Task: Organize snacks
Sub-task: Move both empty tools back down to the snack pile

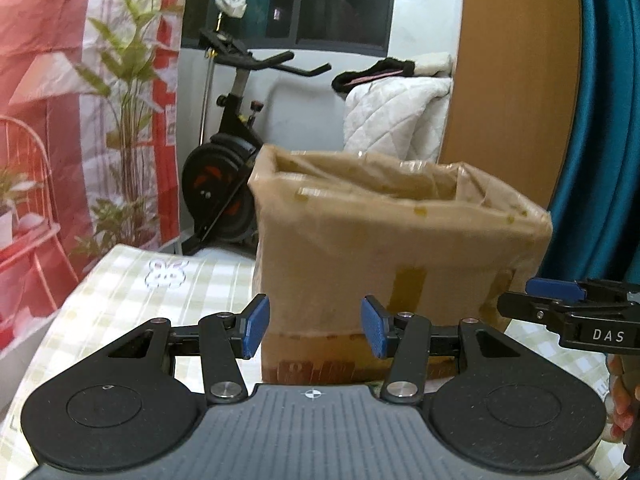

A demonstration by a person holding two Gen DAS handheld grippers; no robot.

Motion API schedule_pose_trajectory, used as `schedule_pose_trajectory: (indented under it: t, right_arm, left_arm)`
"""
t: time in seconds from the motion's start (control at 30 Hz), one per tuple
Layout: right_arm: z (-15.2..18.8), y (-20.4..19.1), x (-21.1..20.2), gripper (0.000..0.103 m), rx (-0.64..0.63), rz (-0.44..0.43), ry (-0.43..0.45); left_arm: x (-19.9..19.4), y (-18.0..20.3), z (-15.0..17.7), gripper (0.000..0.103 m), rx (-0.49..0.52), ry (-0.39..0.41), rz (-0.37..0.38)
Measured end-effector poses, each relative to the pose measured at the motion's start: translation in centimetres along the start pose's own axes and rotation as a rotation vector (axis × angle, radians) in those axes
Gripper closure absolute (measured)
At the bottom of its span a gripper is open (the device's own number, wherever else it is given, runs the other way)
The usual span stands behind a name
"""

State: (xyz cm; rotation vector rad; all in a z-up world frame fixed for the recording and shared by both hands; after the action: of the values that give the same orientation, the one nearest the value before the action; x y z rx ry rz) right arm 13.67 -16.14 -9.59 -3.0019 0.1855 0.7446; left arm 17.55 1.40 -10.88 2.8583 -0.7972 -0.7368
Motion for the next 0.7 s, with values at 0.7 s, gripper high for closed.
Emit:
schedule_pose_trajectory:
  t: [0.7]
  right_arm:
    - [5.2,0.9,0.0,0.044,0.032,0.039,-0.085]
  left_arm:
    - [0.3,-0.5,3.5,0.050,-0.045,-0.056,0.009]
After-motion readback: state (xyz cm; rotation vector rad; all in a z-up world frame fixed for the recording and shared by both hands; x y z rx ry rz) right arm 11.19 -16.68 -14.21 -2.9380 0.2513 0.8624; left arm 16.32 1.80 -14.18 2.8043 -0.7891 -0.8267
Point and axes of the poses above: each gripper's, at about its wrist camera, not at the fingertips, and x roughly the way its jaws point, y to its right, z to its underside, the point moved 4 cm from there along x, roughly the way its jaws point, and after that the axes turned 15 degrees about z, right-handed, at the moved point
